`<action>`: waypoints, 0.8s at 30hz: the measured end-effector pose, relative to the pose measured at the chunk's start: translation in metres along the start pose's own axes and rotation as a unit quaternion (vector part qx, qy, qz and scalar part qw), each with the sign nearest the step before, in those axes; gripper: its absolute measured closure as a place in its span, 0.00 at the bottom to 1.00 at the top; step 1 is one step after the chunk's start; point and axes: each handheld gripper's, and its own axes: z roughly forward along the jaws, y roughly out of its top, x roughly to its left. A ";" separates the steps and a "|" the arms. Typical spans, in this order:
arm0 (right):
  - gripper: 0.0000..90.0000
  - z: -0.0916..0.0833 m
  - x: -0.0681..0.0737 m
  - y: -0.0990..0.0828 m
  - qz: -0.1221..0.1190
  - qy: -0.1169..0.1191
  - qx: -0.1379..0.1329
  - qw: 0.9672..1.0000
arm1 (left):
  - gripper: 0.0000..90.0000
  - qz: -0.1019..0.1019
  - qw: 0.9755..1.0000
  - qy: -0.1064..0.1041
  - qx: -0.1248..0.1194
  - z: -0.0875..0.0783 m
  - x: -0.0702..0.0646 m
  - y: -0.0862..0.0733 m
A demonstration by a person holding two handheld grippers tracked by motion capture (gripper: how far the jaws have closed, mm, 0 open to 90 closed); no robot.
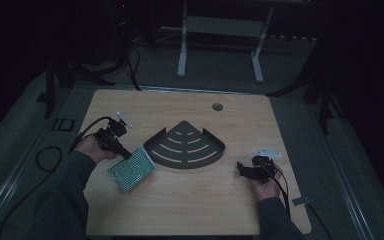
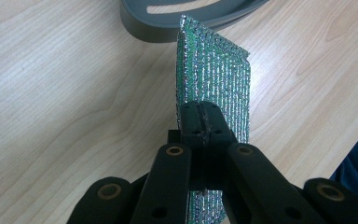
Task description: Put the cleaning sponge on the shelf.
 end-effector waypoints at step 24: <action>0.20 0.000 0.000 0.000 0.000 0.000 0.000 1.000 | 1.00 0.004 1.000 0.026 -0.006 -0.020 -0.005 0.031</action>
